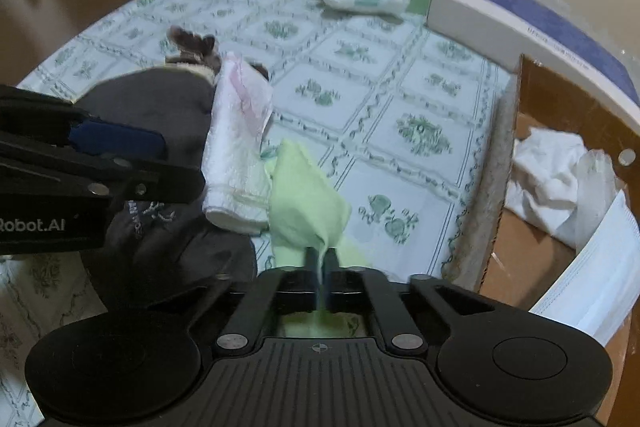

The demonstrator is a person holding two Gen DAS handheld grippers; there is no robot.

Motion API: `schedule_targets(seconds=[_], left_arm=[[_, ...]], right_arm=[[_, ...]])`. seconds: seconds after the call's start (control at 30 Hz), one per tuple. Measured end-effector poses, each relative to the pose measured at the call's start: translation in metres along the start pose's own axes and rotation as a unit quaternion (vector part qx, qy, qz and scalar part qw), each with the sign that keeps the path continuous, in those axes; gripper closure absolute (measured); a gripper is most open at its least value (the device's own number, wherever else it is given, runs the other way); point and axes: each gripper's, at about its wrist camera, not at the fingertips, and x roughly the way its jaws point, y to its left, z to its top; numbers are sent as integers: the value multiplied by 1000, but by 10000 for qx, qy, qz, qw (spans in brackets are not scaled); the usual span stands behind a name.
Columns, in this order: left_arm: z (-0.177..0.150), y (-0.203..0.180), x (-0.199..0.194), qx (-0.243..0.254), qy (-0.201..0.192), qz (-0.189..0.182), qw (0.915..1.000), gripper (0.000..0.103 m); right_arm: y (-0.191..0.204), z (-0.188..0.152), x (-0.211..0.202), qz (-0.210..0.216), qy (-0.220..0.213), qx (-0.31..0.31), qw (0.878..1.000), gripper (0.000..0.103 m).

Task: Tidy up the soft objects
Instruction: 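Grasp the white rolled cloth with the left gripper while the right gripper grasps the green cloth, then carry the white and green cloths over the box and open both grippers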

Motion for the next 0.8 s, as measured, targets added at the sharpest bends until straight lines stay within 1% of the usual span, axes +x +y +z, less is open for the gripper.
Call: schedule_targets(seconds=[0.17,0.3,0.37,0.5,0.6,0.67,0.8], left_arm=[[3,-4,1,-1,-21,-67,10000,68],[6,-7,8,-76,21,-128,9999,68],[7,-9,14,-108,64,-132,9998,68],[10,-11,29,-139,143,-12,9998,70],[12,-10,35,-202,177,87,9996,78],[13,-9,35,-228,169,153,9995,89],[15,-9,23,-231,1,210,9995,92]], right_arm=[[-13,-2,-24,64,-485,452,9978,102],[-25,0,-43,-14,-854,804,9931,102],[-32,0,-50,30,-975,1000,9902,102],[-40,-2,-62,54,-1146,1213,9860,102],[-44,-6,-72,122,-1280,1347,9825,102],[-47,-8,-78,152,-1373,1394,9806,102],[-50,-8,-95,220,-1650,1438,9755,102]])
